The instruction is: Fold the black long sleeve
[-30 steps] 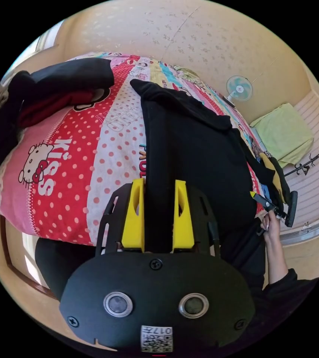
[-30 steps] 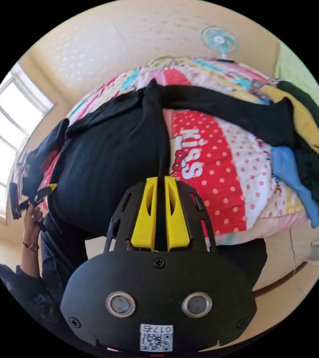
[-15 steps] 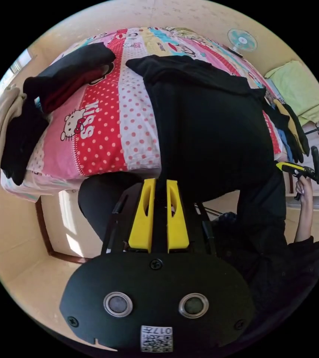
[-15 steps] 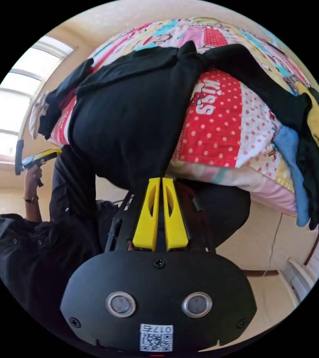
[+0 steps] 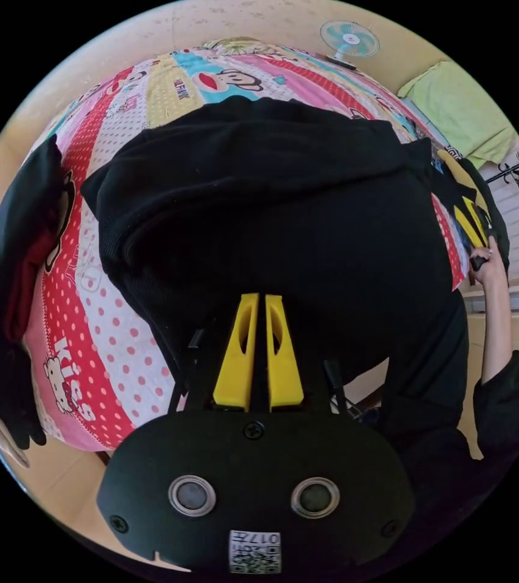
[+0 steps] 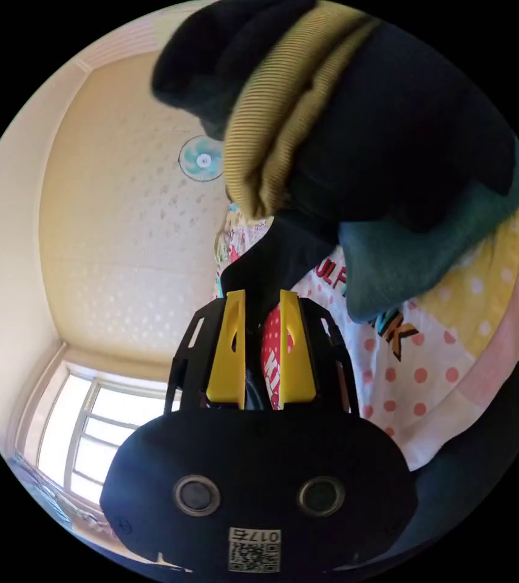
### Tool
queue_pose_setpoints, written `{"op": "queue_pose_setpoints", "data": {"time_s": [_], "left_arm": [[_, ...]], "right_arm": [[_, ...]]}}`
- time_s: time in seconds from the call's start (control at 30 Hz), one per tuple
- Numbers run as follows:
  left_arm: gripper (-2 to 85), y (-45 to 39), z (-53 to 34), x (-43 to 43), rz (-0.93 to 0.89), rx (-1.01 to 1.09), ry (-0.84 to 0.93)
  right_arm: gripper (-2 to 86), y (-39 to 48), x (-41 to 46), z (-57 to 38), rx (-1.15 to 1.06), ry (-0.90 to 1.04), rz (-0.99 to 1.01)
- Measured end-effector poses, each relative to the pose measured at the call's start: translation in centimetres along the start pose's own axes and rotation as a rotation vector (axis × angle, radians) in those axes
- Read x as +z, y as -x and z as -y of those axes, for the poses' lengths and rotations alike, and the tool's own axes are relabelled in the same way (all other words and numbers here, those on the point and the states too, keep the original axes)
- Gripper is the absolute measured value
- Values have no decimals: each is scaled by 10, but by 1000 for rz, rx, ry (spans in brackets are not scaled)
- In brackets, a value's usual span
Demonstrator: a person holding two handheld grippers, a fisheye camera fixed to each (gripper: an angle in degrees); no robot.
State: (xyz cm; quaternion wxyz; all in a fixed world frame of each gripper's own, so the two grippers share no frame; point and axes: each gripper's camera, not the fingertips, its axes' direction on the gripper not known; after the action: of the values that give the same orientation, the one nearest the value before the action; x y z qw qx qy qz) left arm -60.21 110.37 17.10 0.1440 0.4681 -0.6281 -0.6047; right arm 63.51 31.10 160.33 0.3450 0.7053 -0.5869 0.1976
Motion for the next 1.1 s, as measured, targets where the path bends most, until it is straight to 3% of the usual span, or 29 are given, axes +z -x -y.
{"op": "queue_pose_setpoints", "data": {"time_s": [0.23, 0.4, 0.5, 0.57, 0.7, 0.9, 0.97, 1.03, 1.07, 1.1], "left_arm": [[1, 29, -29, -1, -116, -67, -154], [-1, 39, -45, -6, -130, -90, -243], [-2, 43, -57, -11, -152, -113, -294], [-2, 39, -63, -19, -106, -97, -305], [-1, 38, -69, -30, -76, -98, -320], [-6, 75, -74, -48, -262, -252, -244], [-7, 88, -86, -55, -317, -252, -261], [-7, 98, -98, -60, -338, -276, -278], [-7, 105, -107, -63, -356, -295, -283], [-7, 109, -111, -64, -366, -305, -282]], "right_arm": [[76, -5, 15, -7, 67, -140, -117], [47, 27, 37, 6, 39, -104, -170], [35, 109, 21, -15, -155, -75, -84], [31, 208, -13, -65, -442, -175, -162], [29, 319, -22, -146, -761, -332, -177], [32, 422, 137, -269, -1028, 116, 72], [34, 437, 223, -358, -1146, 344, 135], [38, 428, 296, -436, -1259, 593, 150], [41, 408, 347, -485, -1286, 797, 84], [43, 394, 370, -507, -1292, 880, 26]]}}
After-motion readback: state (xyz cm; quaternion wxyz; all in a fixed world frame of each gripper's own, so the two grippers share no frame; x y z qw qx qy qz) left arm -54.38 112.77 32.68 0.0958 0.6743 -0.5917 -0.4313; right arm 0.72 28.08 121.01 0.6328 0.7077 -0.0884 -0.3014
